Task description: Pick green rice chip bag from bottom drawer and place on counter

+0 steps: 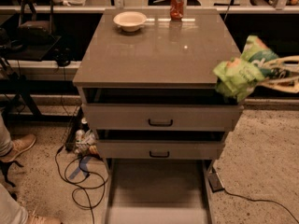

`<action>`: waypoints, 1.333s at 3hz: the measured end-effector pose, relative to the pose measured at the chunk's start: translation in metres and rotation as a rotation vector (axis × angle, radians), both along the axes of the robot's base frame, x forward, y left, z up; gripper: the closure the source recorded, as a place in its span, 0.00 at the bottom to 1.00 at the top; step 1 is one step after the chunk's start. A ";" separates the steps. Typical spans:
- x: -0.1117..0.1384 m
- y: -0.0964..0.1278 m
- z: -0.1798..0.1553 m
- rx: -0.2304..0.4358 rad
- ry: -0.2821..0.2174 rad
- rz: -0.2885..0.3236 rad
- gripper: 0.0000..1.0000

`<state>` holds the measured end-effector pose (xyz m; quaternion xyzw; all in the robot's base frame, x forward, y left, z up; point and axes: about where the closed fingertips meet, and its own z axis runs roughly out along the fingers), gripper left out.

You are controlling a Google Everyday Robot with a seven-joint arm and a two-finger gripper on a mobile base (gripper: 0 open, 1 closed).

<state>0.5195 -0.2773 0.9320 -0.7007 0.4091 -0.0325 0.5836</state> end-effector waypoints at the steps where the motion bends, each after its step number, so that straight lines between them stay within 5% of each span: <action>1: 0.039 0.039 0.066 0.033 -0.082 0.040 1.00; 3: 0.134 0.095 0.073 0.085 -0.049 -0.024 0.96; 4: 0.193 0.111 0.040 0.056 0.022 -0.131 0.71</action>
Offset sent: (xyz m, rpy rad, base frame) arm 0.1356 0.1124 0.1079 0.1073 -0.1010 0.0058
